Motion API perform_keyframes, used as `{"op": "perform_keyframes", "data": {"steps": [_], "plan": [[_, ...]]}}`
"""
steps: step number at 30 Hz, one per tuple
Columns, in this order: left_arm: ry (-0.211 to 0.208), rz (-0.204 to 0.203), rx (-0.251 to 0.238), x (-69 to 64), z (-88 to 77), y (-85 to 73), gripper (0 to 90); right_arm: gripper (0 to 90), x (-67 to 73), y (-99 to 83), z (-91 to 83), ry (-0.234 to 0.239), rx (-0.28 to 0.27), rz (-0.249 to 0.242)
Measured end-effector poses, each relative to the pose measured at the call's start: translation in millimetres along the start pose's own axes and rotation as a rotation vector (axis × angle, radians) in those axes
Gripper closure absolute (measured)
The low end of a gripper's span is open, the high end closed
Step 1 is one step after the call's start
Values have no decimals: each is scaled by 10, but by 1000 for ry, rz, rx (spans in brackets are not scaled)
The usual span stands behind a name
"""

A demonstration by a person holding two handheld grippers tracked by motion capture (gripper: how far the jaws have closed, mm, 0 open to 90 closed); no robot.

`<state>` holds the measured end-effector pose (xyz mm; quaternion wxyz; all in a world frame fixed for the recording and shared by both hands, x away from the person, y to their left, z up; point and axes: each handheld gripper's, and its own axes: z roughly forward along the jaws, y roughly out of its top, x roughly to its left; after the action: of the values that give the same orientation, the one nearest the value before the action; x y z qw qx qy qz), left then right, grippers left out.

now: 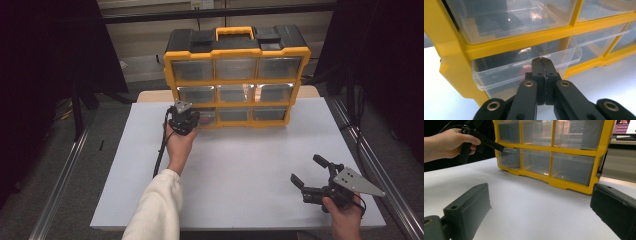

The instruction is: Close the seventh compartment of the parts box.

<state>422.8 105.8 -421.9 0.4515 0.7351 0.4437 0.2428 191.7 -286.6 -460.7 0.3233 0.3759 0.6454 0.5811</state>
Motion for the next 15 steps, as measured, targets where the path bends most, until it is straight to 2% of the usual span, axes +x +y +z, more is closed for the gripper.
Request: {"op": "perform_keyframes", "data": {"steps": [15], "plan": [[11, 0, 0, 14, 22, 1, 900, 22, -4, -5, -5, -8, -1, 3]]}}
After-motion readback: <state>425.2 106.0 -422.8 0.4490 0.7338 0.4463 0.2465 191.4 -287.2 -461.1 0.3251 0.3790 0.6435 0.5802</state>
